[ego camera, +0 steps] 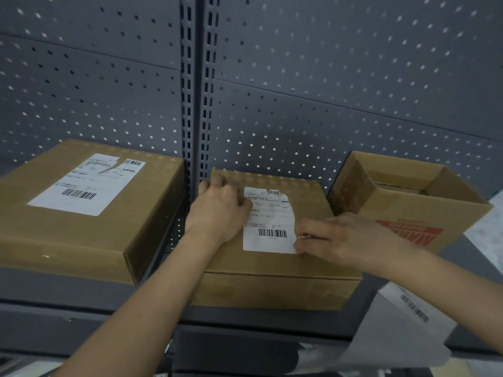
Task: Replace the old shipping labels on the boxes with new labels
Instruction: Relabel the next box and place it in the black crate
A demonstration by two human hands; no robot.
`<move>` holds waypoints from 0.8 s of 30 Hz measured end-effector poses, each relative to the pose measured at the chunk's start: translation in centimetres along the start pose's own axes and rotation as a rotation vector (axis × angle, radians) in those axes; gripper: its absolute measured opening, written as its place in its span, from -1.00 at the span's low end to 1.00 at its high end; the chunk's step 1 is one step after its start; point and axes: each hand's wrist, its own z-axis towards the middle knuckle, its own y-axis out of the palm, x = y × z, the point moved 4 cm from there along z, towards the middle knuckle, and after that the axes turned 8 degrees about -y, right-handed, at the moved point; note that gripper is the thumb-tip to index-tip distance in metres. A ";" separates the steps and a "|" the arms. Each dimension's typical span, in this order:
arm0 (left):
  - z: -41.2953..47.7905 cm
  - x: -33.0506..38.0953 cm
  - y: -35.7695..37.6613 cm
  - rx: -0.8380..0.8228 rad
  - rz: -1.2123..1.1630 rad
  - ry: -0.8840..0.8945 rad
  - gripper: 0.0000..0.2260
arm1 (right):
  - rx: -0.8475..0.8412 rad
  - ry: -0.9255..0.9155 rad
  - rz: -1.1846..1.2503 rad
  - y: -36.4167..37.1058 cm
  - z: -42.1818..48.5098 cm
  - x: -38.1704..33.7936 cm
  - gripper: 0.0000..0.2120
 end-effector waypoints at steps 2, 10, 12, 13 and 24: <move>-0.1 0.0 0.0 0.002 0.002 -0.003 -0.62 | -0.008 0.016 0.003 0.1 0.0 0.0 -0.56; -0.2 0.1 0.0 -0.001 0.007 -0.008 -0.63 | 0.065 0.036 0.088 0.6 -0.3 -0.1 -0.73; -0.2 0.1 -0.1 -0.004 0.005 -0.011 -0.65 | 0.097 0.030 0.077 0.6 -0.4 -0.2 -0.68; -0.2 0.2 -0.1 -0.004 0.005 -0.010 -0.65 | 0.119 0.032 0.091 0.6 -0.4 -0.2 -0.65; -0.3 0.1 -0.3 -0.001 -0.013 -0.008 -0.65 | 0.099 -0.081 0.060 0.2 -0.4 0.7 -0.80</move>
